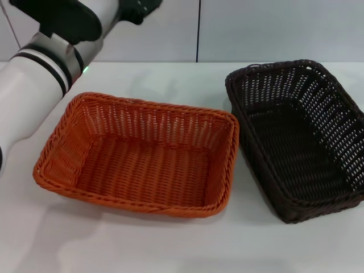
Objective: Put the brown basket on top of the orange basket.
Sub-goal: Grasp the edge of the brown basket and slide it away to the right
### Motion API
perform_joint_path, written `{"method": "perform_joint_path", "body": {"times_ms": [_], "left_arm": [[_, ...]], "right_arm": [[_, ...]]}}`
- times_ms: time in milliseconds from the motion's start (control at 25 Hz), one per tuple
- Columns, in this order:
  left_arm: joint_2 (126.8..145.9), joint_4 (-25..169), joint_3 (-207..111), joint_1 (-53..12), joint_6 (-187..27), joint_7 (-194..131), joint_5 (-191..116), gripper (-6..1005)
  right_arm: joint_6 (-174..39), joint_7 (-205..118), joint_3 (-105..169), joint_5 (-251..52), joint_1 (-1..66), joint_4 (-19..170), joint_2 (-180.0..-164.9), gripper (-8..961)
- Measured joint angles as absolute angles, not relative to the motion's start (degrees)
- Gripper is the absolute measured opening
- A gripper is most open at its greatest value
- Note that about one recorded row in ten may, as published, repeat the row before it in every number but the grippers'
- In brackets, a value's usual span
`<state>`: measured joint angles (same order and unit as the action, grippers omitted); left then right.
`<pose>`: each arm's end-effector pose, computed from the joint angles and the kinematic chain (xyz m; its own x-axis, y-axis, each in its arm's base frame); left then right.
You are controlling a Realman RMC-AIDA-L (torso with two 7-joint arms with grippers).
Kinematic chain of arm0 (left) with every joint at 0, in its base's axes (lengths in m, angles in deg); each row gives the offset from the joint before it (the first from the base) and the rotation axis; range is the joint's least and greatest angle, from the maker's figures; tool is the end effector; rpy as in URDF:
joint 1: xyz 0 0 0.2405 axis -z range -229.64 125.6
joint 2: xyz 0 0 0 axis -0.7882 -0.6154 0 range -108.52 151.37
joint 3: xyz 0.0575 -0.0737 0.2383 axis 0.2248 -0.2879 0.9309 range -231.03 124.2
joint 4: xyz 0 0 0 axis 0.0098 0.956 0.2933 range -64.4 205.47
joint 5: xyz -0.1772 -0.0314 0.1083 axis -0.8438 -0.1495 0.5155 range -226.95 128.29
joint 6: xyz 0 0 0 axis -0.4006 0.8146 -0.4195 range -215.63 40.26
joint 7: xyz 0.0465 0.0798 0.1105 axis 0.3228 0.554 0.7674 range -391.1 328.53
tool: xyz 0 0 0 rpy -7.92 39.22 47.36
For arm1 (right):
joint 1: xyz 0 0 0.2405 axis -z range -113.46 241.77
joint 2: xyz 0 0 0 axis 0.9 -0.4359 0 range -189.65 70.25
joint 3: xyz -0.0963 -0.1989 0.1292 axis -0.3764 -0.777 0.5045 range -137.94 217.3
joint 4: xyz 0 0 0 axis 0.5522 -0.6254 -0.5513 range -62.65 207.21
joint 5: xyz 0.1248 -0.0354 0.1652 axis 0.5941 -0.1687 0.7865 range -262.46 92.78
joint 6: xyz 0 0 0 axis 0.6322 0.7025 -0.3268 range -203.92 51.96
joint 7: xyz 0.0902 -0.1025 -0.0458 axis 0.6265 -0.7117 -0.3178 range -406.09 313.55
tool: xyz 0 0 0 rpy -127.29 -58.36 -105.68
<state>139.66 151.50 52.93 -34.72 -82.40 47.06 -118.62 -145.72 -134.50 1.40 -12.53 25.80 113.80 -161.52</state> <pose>-0.1181 0.3920 0.0191 0.9342 -0.2003 0.2952 0.2294 -0.2964 -0.9271 0.2547 0.4422 0.1733 0.8314 -0.2162 -0.5119 -0.5241 -0.6111 -0.5932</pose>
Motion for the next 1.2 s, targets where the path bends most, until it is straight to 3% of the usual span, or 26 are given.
{"method": "perform_joint_path", "body": {"times_ms": [80,320,480,800,1200], "left_arm": [[139.60,151.1,54.1,-35.0,-77.7,42.7,-118.4,829],[139.32,145.5,54.7,-34.1,-65.3,19.0,-108.0,829],[139.08,136.2,53.8,-33.7,-51.5,-9.6,-89.3,829],[138.88,111.1,37.1,-28.1,-29.0,-59.4,-59.7,829],[139.17,108.6,33.1,-28.0,-28.8,-62.6,-56.2,828]], "right_arm": [[-149.2,-132.6,0.6,-17.3,24.4,117.8,-162.03,667],[-152.2,-131.3,0.2,-24.6,24.1,127.7,-166.27,666],[-152.4,-131.5,-0.3,-28.3,24.3,130.5,-168.15,666],[-155.5,-131.5,-10.1,-33.8,24.1,131.3,-168.93,667],[-166.9,-132.7,-17.1,-41.7,23.3,131.3,-169.66,667]]}}
